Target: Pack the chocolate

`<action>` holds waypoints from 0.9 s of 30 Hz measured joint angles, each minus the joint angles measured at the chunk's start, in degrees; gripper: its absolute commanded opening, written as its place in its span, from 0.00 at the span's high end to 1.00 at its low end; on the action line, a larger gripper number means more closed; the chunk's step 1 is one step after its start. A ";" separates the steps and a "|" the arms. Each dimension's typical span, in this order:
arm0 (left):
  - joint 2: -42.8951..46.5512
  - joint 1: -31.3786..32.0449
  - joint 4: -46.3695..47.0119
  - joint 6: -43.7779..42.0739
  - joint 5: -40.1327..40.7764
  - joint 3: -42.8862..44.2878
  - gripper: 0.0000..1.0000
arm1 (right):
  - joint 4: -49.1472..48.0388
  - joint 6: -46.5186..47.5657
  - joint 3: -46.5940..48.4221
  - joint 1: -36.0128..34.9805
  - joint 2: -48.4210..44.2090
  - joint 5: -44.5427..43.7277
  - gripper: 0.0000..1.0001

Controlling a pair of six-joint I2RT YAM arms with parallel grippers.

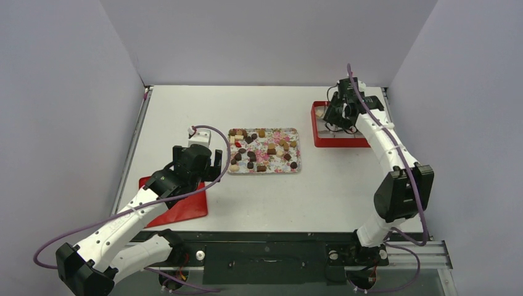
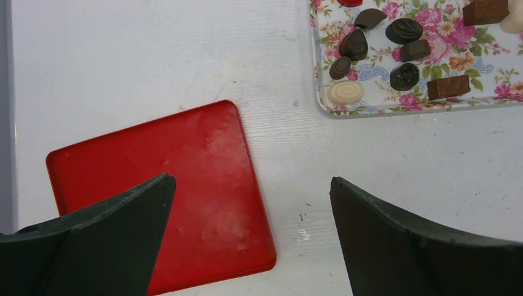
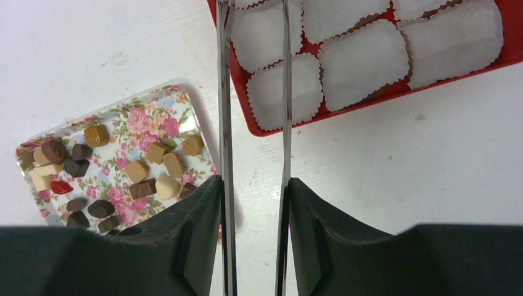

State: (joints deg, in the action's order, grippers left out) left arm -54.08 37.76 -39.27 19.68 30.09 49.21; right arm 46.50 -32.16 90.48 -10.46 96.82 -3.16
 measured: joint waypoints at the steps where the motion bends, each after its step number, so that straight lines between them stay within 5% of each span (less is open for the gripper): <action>1: 0.00 0.00 0.00 0.00 -0.02 0.00 0.04 | -0.02 0.00 -0.68 0.00 -1.22 0.00 0.63; 14: 0.02 0.00 0.00 0.00 -0.02 0.00 0.04 | 0.52 -0.13 -9.66 -9.57 -17.70 -0.22 0.63; 27: 0.28 0.00 0.00 0.00 -0.07 0.00 0.04 | 0.35 -2.08 -16.94 -21.64 -18.25 0.04 0.63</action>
State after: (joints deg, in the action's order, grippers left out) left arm -53.80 37.76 -39.27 19.68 30.02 49.21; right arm 46.85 -34.24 73.54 -32.10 78.56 -3.11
